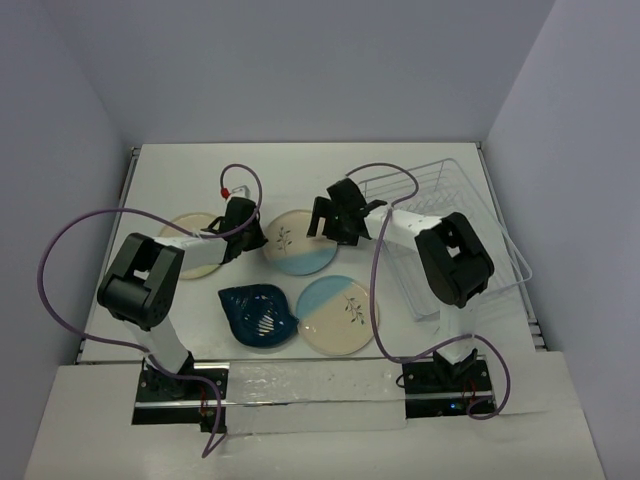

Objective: Load the plates into the dish rack

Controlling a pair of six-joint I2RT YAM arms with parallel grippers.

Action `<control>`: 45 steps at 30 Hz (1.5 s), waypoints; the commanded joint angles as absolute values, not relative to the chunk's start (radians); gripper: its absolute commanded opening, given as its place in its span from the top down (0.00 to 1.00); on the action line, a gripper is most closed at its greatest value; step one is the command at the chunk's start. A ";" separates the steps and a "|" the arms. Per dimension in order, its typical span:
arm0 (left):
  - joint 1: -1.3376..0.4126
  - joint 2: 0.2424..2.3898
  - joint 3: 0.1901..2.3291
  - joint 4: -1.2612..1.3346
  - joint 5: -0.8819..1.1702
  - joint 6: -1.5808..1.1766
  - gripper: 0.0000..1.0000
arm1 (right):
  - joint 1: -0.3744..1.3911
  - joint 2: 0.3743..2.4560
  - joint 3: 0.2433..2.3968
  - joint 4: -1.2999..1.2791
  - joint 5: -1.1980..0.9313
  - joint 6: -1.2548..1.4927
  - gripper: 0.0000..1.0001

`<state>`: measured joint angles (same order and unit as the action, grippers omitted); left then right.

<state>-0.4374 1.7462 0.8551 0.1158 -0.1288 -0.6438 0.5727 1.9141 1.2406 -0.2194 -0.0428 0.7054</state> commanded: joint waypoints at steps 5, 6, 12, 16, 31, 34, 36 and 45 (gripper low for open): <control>-0.491 1.785 0.810 0.108 -0.030 -0.698 1.00 | 0.609 1.768 1.301 0.062 -0.293 0.715 0.06; -0.491 1.782 0.808 0.110 -0.023 -0.700 1.00 | 0.610 1.763 1.302 0.063 -0.311 0.716 0.06; -0.491 1.739 0.779 0.156 0.009 -0.719 1.00 | 0.612 1.722 1.281 0.111 -0.345 0.730 0.06; -0.491 1.714 0.756 0.182 0.020 -0.727 1.00 | 0.615 1.733 1.287 0.123 -0.348 0.745 0.06; -0.492 1.682 0.735 0.219 0.052 -0.730 1.00 | 0.629 1.846 1.327 0.052 -0.275 0.754 0.40; -0.492 1.667 0.735 0.215 0.046 -0.728 1.00 | 0.637 1.830 1.335 0.020 -0.212 0.725 0.60; -0.492 1.655 0.741 0.206 0.032 -0.725 1.00 | 0.642 1.816 1.339 0.004 -0.147 0.701 0.76; -0.492 1.463 0.860 0.084 -0.087 -0.652 0.22 | 0.648 1.704 1.498 -0.126 0.041 0.391 1.00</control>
